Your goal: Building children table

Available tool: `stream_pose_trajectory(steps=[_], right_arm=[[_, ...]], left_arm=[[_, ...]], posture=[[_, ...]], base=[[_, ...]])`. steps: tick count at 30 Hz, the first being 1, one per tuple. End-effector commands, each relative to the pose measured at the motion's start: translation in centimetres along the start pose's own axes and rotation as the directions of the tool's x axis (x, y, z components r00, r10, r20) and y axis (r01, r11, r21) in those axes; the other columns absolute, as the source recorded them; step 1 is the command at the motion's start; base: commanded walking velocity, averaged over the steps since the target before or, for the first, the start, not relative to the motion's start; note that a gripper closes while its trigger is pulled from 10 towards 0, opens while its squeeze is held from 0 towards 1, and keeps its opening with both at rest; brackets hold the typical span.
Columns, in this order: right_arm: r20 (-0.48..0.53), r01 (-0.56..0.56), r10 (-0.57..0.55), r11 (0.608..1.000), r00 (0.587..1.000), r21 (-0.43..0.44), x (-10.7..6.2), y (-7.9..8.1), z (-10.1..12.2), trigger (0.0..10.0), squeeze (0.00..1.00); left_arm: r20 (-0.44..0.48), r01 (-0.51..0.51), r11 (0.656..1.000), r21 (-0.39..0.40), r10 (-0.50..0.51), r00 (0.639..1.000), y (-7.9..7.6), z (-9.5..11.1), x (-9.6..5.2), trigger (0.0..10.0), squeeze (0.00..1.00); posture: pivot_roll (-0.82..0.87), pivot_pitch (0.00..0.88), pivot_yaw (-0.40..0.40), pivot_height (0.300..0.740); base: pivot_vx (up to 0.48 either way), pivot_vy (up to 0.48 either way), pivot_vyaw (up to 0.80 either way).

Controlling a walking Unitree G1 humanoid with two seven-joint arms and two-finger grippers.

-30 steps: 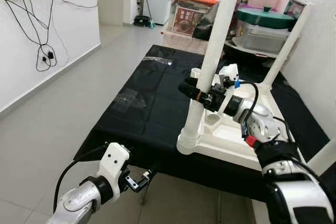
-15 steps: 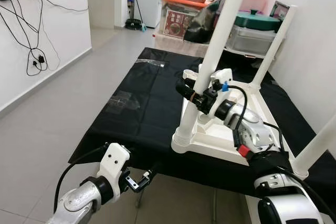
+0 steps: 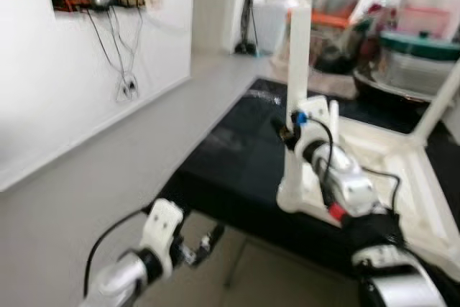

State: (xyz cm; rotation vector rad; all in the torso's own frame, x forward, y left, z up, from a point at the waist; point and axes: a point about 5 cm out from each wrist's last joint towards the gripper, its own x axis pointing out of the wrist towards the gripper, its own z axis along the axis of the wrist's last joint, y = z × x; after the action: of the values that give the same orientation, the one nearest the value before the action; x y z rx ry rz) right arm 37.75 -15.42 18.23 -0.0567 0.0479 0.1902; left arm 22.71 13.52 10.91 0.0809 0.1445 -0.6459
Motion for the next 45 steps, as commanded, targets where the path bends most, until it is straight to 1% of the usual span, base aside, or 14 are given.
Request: stream_pose_trajectory(steps=[1, 3, 6, 9, 10, 14, 21, 31, 33, 36, 41, 43, 44, 45], right_arm=[[-0.229, 0.044, -0.023, 0.995, 0.973, 0.088, -0.9, 0.4, -5.5, 0.0, 0.00], [-0.252, 0.117, -0.087, 0.987, 0.964, 0.109, -1.0, 0.3, -6.0, 0.0, 0.00], [-0.261, 0.146, -0.113, 0.983, 0.959, 0.113, -1.1, 0.3, -6.1, 0.0, 0.00], [-0.305, 0.247, -0.199, 0.960, 0.931, 0.129, -1.3, 0.0, -6.8, 0.0, 0.00], [-0.322, 0.287, -0.235, 0.950, 0.917, 0.125, -1.4, -0.2, -7.1, 0.0, 0.00], [-0.335, 0.344, -0.293, 0.934, 0.895, 0.101, -1.6, -0.5, -7.5, 0.0, 0.00], [-0.334, 0.365, -0.319, 0.927, 0.887, 0.083, -1.7, 0.0, -7.6, 0.0, 0.00], [-0.399, 0.361, -0.284, 0.923, 0.872, 0.132, -2.0, 0.8, -8.6, 0.0, 0.00], [-0.425, 0.399, -0.320, 0.910, 0.847, 0.112, -2.3, 0.2, -9.1, 0.0, 0.00], [-0.427, 0.504, -0.441, 0.863, 0.790, 0.041, -2.7, -1.4, -9.3, 0.0, 0.00], [-0.410, 0.544, -0.491, 0.839, 0.768, 0.013, -2.8, -2.0, -9.1, 0.0, 0.00], [-0.388, 0.593, -0.548, 0.805, 0.741, -0.002, -3.0, -2.4, -8.9, 0.0, 0.00], [-0.388, 0.593, -0.548, 0.805, 0.741, -0.002, -3.0, -2.4, -8.9, 0.0, 0.00], [-0.378, 0.619, -0.574, 0.786, 0.726, -0.005, -3.0, -2.5, -8.8, 0.0, 0.00]], left_arm=[[0.002, 0.008, 1.000, 0.006, -0.008, 1.000, -0.2, 0.1, 0.3, 10.0, 0.00], [0.002, 0.007, 1.000, 0.004, -0.007, 1.000, -0.2, 0.1, 0.3, 10.0, 0.00], [0.002, 0.006, 1.000, 0.003, -0.006, 1.000, -0.2, 0.1, 0.4, 10.0, 0.00], [0.001, 0.002, 1.000, -0.002, -0.002, 1.000, -0.2, -0.1, 0.4, 10.0, 0.00], [0.001, 0.001, 1.000, -0.002, -0.001, 1.000, -0.2, -0.1, 0.4, 10.0, 0.00], [0.000, 0.002, 1.000, -0.003, -0.002, 1.000, -0.3, -0.2, 0.5, 10.0, 0.00], [0.000, 0.000, 1.000, 0.000, 0.000, 1.000, -0.3, -0.2, 0.5, 10.0, 0.00], [-0.003, 0.001, 1.000, 0.001, -0.001, 1.000, -0.3, -0.3, 0.6, 10.0, 0.00], [-0.004, 0.003, 1.000, 0.002, -0.003, 1.000, -0.3, -0.3, 0.6, 10.0, 0.00], [-0.004, -0.001, 1.000, 0.002, 0.001, 1.000, -0.3, -0.3, 0.7, 10.0, 0.00], [-0.004, -0.004, 1.000, 0.003, 0.004, 1.000, -0.3, -0.3, 0.6, 10.0, 0.00], [-0.005, -0.004, 1.000, 0.003, 0.004, 1.000, -0.3, -0.3, 0.6, 10.0, 0.00], [-0.005, -0.004, 1.000, 0.003, 0.004, 1.000, -0.3, -0.3, 0.6, 10.0, 0.00], [-0.004, -0.004, 1.000, 0.004, 0.004, 1.000, -0.3, -0.3, 0.6, 10.0, 0.00]], posture=[[0.07, 0.000, -0.135, 0.740], [0.07, 0.000, -0.135, 0.740], [0.07, 0.000, -0.139, 0.740], [0.07, 0.000, -0.142, 0.740], [0.07, 0.000, -0.143, 0.740], [0.07, 0.000, -0.146, 0.740], [0.07, 0.000, -0.148, 0.740], [0.07, 0.000, -0.146, 0.740], [0.07, 0.000, -0.148, 0.740], [0.07, 0.000, -0.152, 0.740], [0.07, 0.000, -0.152, 0.740], [0.07, 0.000, -0.150, 0.740], [0.07, 0.000, -0.150, 0.740], [0.07, 0.000, -0.149, 0.740]], base=[[0.000, 0.000, 0.00], [0.000, 0.000, 0.00], [0.000, 0.000, 0.00], [0.000, 0.000, 0.00], [0.000, 0.000, 0.00], [0.000, 0.000, 0.00], [0.000, 0.000, 0.00], [0.000, 0.000, 0.00], [0.000, 0.000, 0.00], [0.000, 0.000, 0.00], [0.000, 0.000, 0.00], [0.000, 0.000, 0.00], [0.000, 0.000, 0.00], [0.000, 0.000, 0.00]])
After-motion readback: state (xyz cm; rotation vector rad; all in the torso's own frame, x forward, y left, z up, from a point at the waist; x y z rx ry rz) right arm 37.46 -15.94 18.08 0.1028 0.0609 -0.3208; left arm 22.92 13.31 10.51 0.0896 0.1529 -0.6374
